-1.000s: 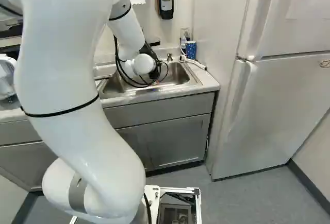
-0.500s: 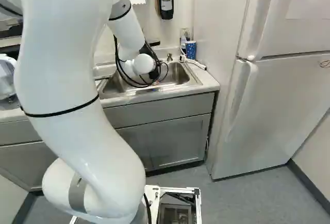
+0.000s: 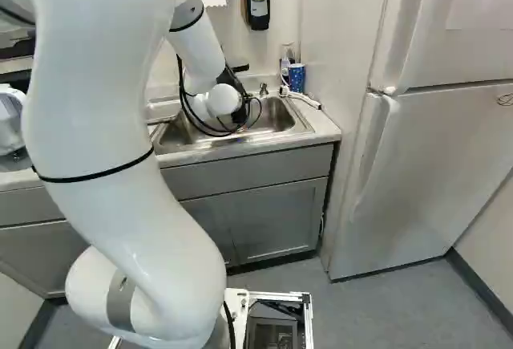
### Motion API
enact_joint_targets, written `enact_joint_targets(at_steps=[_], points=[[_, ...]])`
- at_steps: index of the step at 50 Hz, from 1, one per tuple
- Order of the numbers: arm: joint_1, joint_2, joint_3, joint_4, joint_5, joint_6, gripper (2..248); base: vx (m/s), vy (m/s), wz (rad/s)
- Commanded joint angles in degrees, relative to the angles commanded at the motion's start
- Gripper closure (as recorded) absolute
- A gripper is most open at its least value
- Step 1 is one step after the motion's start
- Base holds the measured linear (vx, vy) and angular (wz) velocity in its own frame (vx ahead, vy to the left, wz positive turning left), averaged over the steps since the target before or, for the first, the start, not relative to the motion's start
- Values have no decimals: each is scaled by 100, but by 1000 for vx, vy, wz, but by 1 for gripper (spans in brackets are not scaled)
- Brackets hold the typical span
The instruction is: Rinse the cup and place it in the tray
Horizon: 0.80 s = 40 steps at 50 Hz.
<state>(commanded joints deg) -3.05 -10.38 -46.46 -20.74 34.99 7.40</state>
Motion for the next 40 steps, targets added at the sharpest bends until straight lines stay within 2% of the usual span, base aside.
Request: enact_joint_targets(at_steps=[40], points=[[0,0,0,0,0,0,124,0,0,0]])
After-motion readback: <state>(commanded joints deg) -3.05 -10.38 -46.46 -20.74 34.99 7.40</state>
